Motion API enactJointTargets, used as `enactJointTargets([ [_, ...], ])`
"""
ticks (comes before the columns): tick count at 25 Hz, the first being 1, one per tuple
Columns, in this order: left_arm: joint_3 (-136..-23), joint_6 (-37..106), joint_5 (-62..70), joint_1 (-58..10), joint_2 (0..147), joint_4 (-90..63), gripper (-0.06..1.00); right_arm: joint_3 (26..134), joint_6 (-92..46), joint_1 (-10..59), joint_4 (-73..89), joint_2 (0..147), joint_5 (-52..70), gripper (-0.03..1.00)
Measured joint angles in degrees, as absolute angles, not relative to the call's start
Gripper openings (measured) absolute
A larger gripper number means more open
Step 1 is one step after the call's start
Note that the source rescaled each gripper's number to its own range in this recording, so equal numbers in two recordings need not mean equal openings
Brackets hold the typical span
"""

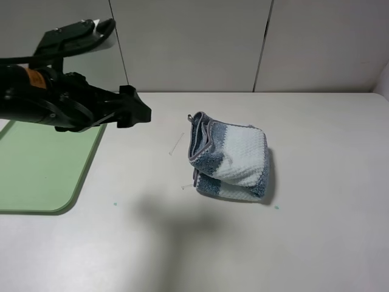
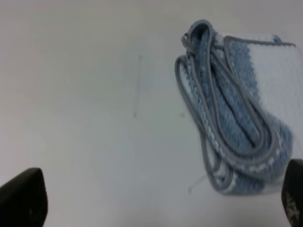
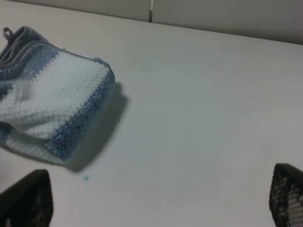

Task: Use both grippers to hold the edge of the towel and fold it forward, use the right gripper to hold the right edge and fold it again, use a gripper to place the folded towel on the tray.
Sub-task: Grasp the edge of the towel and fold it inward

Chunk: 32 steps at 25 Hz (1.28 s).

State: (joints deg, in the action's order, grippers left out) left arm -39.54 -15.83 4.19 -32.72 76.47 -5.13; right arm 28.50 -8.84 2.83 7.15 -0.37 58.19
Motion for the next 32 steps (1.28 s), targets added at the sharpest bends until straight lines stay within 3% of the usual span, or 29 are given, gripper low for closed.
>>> enactJointTargets([
  [16,-51.9,-15.8,2.7,-38.5,96.3,-9.7,0.93,28.5,-8.8,2.8,7.1,-0.4,58.2,1.0],
  [32,-61.6,-9.8,2.2,-42.5,111.7,-10.4,0.92,28.5,-8.8,2.8,7.1,-0.4,58.2,1.0],
])
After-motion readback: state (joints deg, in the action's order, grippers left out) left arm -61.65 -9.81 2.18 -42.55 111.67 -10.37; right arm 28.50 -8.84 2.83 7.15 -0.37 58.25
